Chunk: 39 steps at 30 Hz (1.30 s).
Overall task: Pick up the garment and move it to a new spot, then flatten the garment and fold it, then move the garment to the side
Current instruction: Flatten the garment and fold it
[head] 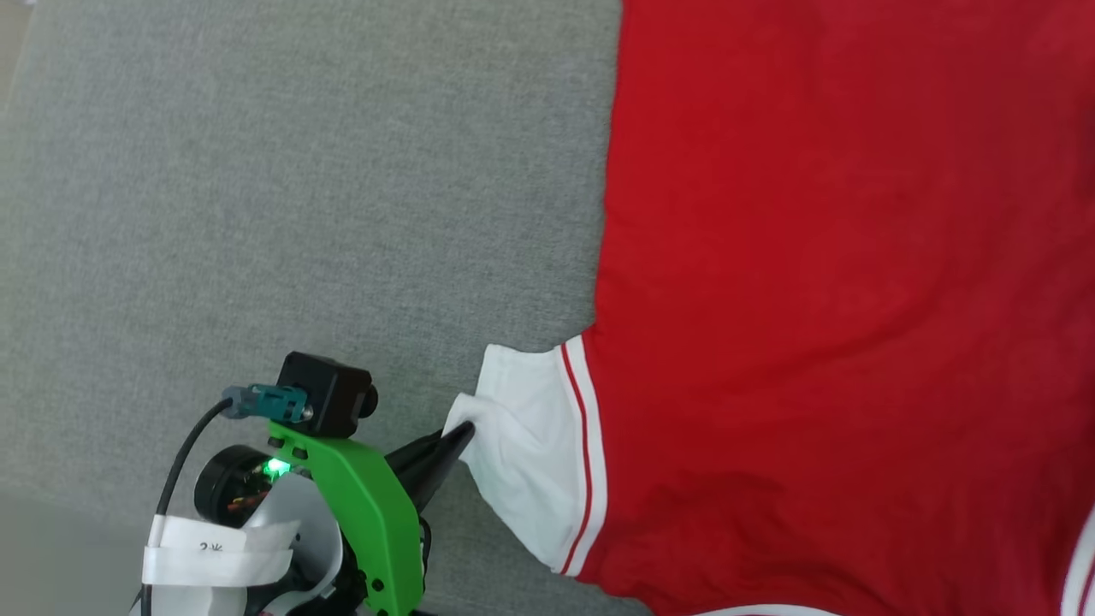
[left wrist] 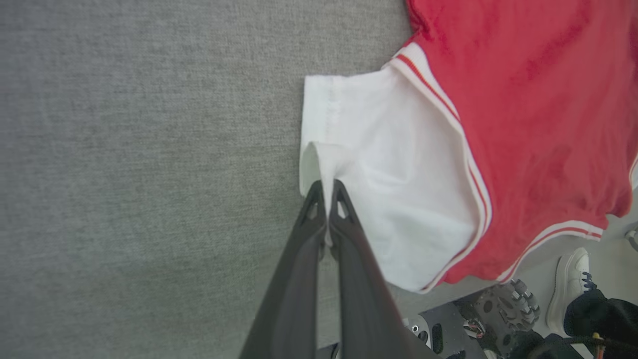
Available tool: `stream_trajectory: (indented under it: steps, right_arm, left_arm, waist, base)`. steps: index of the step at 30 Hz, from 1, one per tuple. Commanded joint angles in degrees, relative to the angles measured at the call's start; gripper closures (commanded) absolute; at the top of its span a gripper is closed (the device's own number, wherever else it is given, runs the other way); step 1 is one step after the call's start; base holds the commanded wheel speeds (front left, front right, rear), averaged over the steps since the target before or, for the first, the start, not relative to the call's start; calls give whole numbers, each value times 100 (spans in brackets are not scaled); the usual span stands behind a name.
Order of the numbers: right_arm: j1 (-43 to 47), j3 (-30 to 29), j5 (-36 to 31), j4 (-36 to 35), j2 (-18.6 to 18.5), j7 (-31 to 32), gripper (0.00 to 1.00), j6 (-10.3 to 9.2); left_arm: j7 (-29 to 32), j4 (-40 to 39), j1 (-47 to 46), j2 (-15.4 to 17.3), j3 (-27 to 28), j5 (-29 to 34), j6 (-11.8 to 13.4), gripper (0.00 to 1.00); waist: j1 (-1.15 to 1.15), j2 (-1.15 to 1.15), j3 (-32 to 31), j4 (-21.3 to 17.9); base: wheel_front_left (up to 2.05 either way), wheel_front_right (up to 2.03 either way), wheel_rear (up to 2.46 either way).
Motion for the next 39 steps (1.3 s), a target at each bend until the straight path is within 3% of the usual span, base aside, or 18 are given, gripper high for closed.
stream_trajectory:
  steps: [1, 13, 15, 25, 39]
  right_arm:
    - [-163, 1, -160, 115, -43, -77, 0, -5]
    - [-564, 277, -445, 883, -131, -361, 0, -5]
    - [-500, 359, -423, 960, -157, -305, 100, -5]
    - [-152, 549, -272, 1067, -401, -334, 100, -5]
    - [887, 529, 67, 992, -369, -519, 100, -5]
  left_arm:
    - [-56, -17, -126, -58, -25, 38, -46, 100]
    - [-257, 171, -343, -215, -115, 91, -137, 100]
    - [-281, 209, -360, -223, -116, 92, -148, 100]
    - [-353, 366, -384, -229, -127, 97, -166, 100]
    - [-337, 516, -288, -120, -48, 61, -93, 100]
  waist:
    - [-1, 0, 445, 415]
    - [-1, 0, 661, 580]
    - [-1, 0, 662, 587]
    - [-1, 0, 512, 562]
    - [-1, 0, -226, 165]
  base:
    - [0, 0, 0]
    - [0, 0, 0]
    - [0, 0, 0]
    - [0, 0, 0]
    - [0, 0, 0]
